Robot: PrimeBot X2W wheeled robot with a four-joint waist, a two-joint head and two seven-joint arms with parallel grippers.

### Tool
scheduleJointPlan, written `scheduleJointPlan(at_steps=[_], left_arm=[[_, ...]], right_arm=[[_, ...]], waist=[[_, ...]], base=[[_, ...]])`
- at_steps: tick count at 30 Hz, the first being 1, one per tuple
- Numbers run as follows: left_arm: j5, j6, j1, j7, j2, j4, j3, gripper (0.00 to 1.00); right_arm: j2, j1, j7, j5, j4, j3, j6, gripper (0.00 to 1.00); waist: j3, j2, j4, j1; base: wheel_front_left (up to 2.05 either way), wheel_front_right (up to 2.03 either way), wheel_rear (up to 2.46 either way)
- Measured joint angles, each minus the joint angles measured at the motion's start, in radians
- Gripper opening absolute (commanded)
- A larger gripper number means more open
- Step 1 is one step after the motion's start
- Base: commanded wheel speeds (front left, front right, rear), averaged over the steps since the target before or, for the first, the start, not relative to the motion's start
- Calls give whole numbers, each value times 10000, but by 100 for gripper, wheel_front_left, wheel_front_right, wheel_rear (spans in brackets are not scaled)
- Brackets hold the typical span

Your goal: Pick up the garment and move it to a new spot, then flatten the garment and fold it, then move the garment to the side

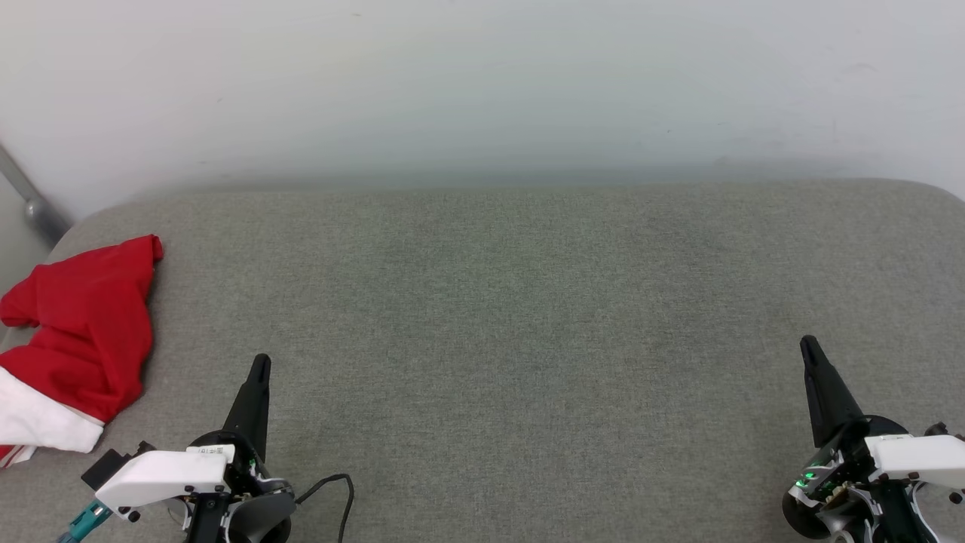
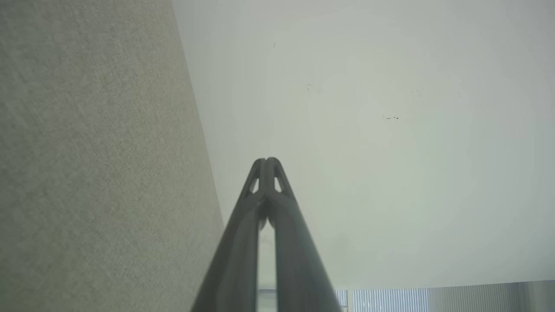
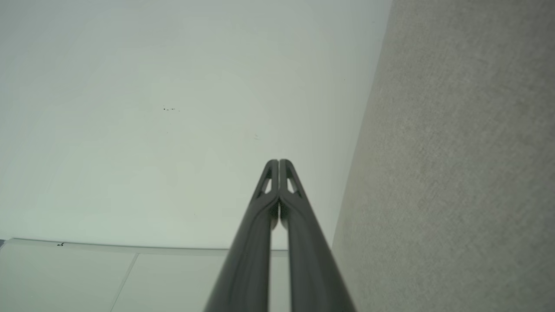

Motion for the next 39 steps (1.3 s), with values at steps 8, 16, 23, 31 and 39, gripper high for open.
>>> scheduleJointPlan(at_steps=[8, 16, 23, 31, 39], left_arm=[[0, 2, 0, 0, 0, 0, 0, 0], [0, 2, 0, 0, -2, 0, 0, 0], [0, 2, 0, 0, -2, 0, 0, 0], [0, 2, 0, 0, -2, 0, 0, 0], [217, 8, 431, -245, -54, 301, -92, 100]], right_arm=[[2, 0, 0, 0, 0, 0, 2, 0], [2, 0, 0, 0, 0, 0, 2, 0], [2, 0, 0, 0, 0, 0, 0, 0], [2, -1, 0, 0, 0, 0, 0, 0], [15, 446, -249, -253, 372, -12, -2, 100]], waist=[[0, 0, 0, 0], [0, 0, 0, 0], [0, 0, 0, 0], [0, 0, 0, 0], [7, 0, -6, 0]], base=[[0, 0, 0], [0, 0, 0], [0, 0, 0], [0, 0, 0], [0, 0, 0]])
